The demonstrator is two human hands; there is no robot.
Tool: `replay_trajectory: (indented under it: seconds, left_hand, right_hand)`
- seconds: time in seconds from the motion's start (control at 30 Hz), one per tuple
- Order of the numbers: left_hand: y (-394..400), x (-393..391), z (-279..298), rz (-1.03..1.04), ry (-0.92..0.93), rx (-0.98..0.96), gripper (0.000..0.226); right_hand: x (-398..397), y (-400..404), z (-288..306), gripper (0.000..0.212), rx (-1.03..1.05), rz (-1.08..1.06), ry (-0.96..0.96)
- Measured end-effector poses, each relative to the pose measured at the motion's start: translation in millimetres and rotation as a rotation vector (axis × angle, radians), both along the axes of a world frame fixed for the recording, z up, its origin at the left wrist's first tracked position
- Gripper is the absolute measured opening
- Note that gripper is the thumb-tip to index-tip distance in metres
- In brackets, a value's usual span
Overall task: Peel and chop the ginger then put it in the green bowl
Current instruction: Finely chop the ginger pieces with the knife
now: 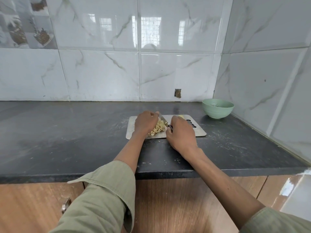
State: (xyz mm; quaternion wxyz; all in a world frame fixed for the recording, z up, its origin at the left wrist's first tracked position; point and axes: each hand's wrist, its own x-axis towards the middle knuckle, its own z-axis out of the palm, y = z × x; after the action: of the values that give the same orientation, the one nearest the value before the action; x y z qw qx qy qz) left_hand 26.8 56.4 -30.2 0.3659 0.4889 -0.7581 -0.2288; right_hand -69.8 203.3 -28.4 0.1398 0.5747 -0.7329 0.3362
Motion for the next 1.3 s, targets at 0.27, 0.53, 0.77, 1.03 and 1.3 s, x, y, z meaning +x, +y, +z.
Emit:
replay_trajectory:
  seconds: [0.27, 0.53, 0.77, 1.03, 1.3]
  left_hand:
    - [-3.3, -0.7, -0.5, 0.002, -0.03, 0.015, 0.049]
    - [0.0, -0.5, 1.4, -0.008, -0.026, -0.014, 0.05]
    - [-3.0, -1.8, 1.9, -0.069, 0.025, -0.146, 0.038]
    - [16.0, -20.2, 7.0, -0.135, -0.08, -0.401, 0.045]
    - [24.6, -19.1, 11.2, -0.116, -0.162, -0.361, 0.061]
  right_hand:
    - [-3.8, 3.0, -1.6, 0.011, 0.049, 0.003, -0.02]
    - [-5.7, 6.2, -0.4, 0.01, 0.054, 0.009, -0.02]
    - [-6.2, 6.7, 0.8, 0.01, -0.006, 0.019, -0.077]
    - [-10.0, 4.6, 0.7, 0.012, -0.114, 0.059, -0.264]
    - [-12.0, 5.2, 1.5, 0.015, -0.136, 0.06, -0.375]
